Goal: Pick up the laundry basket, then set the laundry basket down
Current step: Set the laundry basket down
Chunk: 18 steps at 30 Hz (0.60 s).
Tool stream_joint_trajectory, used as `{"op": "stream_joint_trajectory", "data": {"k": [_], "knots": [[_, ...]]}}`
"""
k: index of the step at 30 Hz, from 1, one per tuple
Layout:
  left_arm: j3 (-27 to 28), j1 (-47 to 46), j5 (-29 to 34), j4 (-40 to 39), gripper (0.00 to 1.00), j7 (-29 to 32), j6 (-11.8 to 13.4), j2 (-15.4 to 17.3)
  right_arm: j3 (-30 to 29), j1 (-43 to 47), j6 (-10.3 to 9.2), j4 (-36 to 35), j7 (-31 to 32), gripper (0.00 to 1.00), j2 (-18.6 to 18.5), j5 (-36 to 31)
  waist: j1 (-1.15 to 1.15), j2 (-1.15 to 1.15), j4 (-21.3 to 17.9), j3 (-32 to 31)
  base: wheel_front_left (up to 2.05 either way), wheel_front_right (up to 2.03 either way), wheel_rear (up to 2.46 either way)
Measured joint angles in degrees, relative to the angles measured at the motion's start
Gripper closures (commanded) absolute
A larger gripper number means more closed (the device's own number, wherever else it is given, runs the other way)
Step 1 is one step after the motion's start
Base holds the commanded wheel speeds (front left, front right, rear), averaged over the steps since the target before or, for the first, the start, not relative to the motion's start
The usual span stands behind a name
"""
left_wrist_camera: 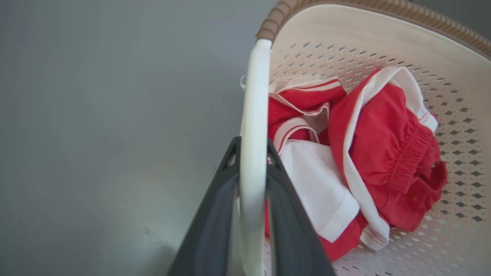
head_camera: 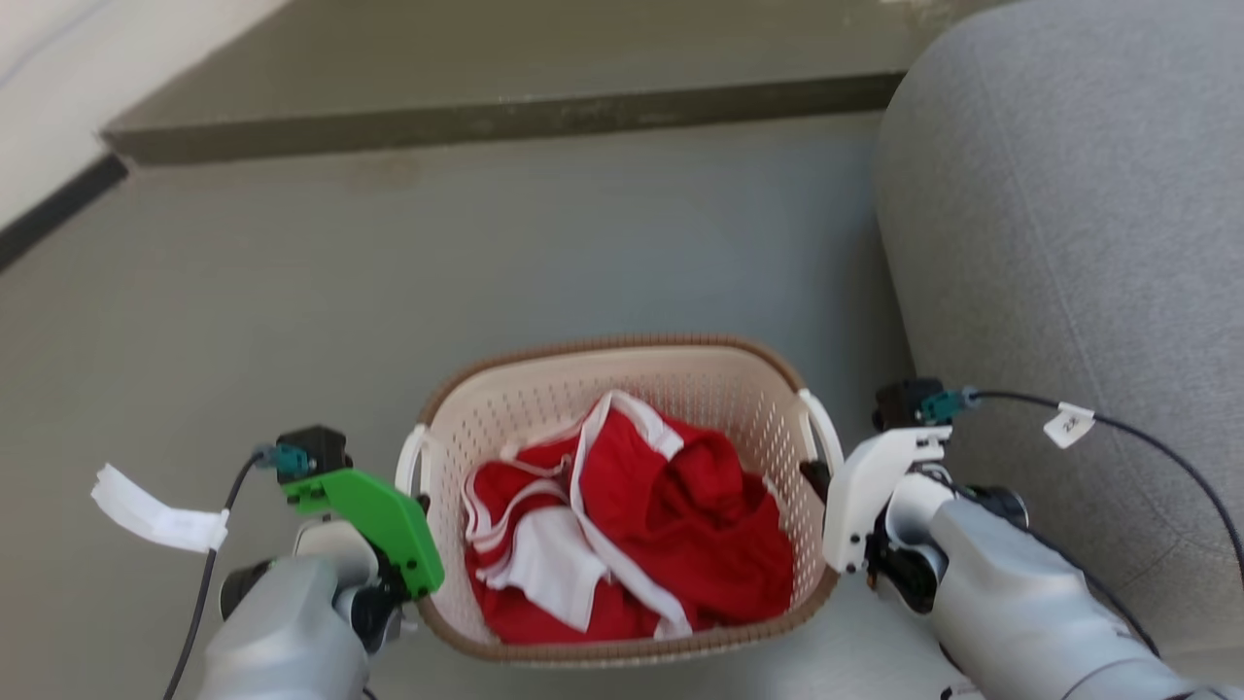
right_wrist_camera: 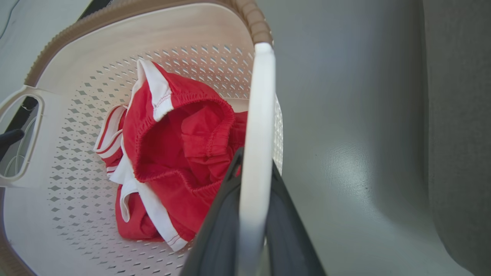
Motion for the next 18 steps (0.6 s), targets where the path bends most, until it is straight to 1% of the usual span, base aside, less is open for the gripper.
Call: {"op": "stream_joint_trajectory", "data": {"k": [5,6,8,11,12,18], "knots": [[-0.24,-2.49,0.46,-1.30,1.00,-1.93,0.79,-0.04,-0.04,-2.90,-0.14,-0.10,-1.67,1.00,-0.60,-0.53,0.00,0.00,0.25,3.76,0.00,0.00,0.00],[-0.29,-3.61,0.66,-1.47,1.00,-2.64,1.16,-0.04,-0.05,-4.22,-0.57,-0.24,-2.52,1.00,-0.68,-0.71,0.00,0.00,0.36,5.33,0.00,0.00,0.00],[-0.30,-4.66,1.01,-1.64,1.00,-3.49,1.64,-0.03,-0.08,-5.58,-0.58,-0.43,-3.18,1.00,-0.77,-1.03,0.00,0.00,0.47,6.92,0.00,0.00,0.00],[-0.27,-6.26,1.53,-1.91,1.00,-4.38,1.94,-0.01,-0.15,-7.59,-0.67,-0.55,-4.09,1.00,-1.01,-1.12,0.00,0.00,0.60,9.33,0.00,0.00,0.00],[-0.27,-6.81,1.53,-2.13,1.00,-4.65,2.10,-0.01,-0.20,-8.23,-1.08,-0.64,-4.45,1.00,-1.12,-1.24,0.00,0.00,0.64,10.13,0.00,0.00,0.00],[-0.23,-10.54,2.27,-3.41,1.00,-7.01,2.79,0.01,-0.36,-12.17,-1.25,-1.07,-6.41,1.00,-2.04,-1.76,0.01,0.00,0.82,15.03,0.00,0.00,0.00]]}}
